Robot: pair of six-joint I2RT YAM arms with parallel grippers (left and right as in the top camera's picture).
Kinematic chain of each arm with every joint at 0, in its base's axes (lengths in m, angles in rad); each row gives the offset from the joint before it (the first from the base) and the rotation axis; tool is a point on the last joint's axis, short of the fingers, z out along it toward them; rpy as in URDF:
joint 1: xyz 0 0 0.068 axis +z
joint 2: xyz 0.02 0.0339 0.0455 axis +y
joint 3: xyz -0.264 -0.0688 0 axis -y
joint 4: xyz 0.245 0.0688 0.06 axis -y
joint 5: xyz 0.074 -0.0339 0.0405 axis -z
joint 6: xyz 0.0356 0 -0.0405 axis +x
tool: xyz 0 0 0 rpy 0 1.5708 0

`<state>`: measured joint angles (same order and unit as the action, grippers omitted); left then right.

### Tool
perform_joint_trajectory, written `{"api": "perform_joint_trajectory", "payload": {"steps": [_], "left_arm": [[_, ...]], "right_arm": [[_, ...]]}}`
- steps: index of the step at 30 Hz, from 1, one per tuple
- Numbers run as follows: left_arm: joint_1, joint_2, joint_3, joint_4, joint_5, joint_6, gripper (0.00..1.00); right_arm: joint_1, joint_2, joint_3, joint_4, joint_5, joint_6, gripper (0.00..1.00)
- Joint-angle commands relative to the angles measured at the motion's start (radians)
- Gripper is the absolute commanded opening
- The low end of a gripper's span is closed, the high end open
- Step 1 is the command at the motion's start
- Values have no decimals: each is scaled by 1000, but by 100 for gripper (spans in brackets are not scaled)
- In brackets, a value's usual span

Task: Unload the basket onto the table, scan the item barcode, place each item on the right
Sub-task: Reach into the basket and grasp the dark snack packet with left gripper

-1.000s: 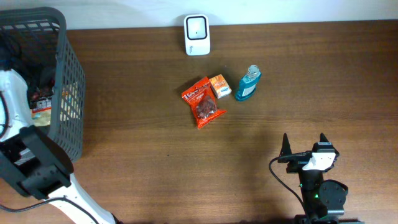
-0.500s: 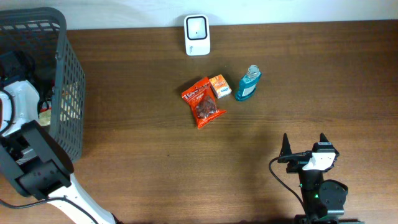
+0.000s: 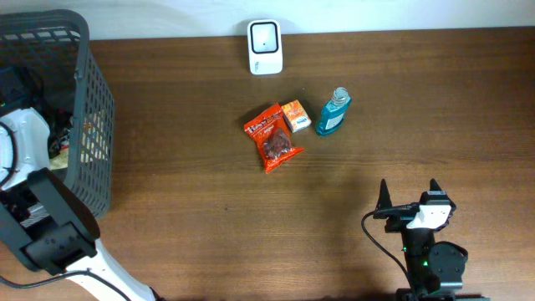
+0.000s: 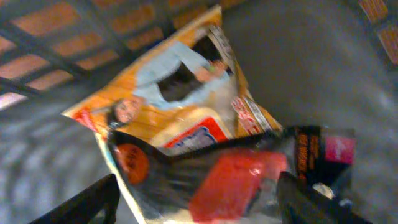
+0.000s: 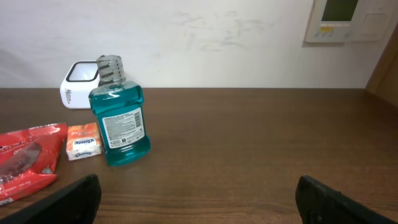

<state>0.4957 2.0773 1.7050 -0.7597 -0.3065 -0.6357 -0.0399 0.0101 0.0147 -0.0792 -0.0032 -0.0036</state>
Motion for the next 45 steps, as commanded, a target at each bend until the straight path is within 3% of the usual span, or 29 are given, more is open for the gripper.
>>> {"api": "perform_joint_trajectory", "payload": {"steps": [1, 3, 5, 9, 11, 13, 14, 17, 18, 19, 21, 27, 31, 32, 33, 36, 40, 45], "left_arm": [[-2, -29, -8, -3, 83, 5, 82], [-2, -29, -8, 12, 82, 177, 80], [-2, -29, -8, 27, 71, 416, 88], [-2, -29, -8, 39, 42, 756, 92], [-2, -29, -8, 24, 41, 814, 92], [-2, -28, -8, 10, 68, 813, 75], [-2, -28, -8, 16, 79, 814, 73], [-2, -28, -8, 71, 111, 889, 78], [-2, -28, -8, 69, 179, 983, 89], [-2, -28, -8, 50, 230, 1060, 93], [-2, -28, -18, 45, 253, 1084, 92], [-2, -28, -27, -42, 254, 1440, 98], [2, -28, -27, -43, 152, 1526, 99], [5, -28, -27, -43, 153, 1527, 93], [11, -28, -27, -47, 157, 1527, 75], [30, -28, -27, -77, 191, 1526, 54], [77, -28, -37, -118, 215, 1468, 50], [111, -28, -68, -151, 349, 1450, 47]], "right_arm": [[-6, -7, -9, -2, 8, 1, 98], [-6, -7, -9, -2, 8, 1, 98], [-6, -7, -9, -2, 8, 1, 98], [-6, -7, -9, -2, 8, 1, 98], [-6, -7, -9, -2, 8, 1, 98], [-6, -7, -9, -2, 8, 1, 98], [-6, -7, -9, -2, 8, 1, 98], [-6, -7, -9, -2, 8, 1, 98], [-6, -7, -9, -2, 8, 1, 98], [-6, -7, -9, -2, 8, 1, 98], [-6, -7, -9, -2, 8, 1, 98], [-6, -7, -9, -2, 8, 1, 98], [-6, -7, -9, -2, 8, 1, 98], [-6, -7, -9, -2, 8, 1, 98], [-6, -7, -9, -2, 8, 1, 98], [-6, -7, -9, -2, 8, 1, 98], [-6, -7, -9, -2, 8, 1, 98], [-6, -7, -9, -2, 8, 1, 98]]}}
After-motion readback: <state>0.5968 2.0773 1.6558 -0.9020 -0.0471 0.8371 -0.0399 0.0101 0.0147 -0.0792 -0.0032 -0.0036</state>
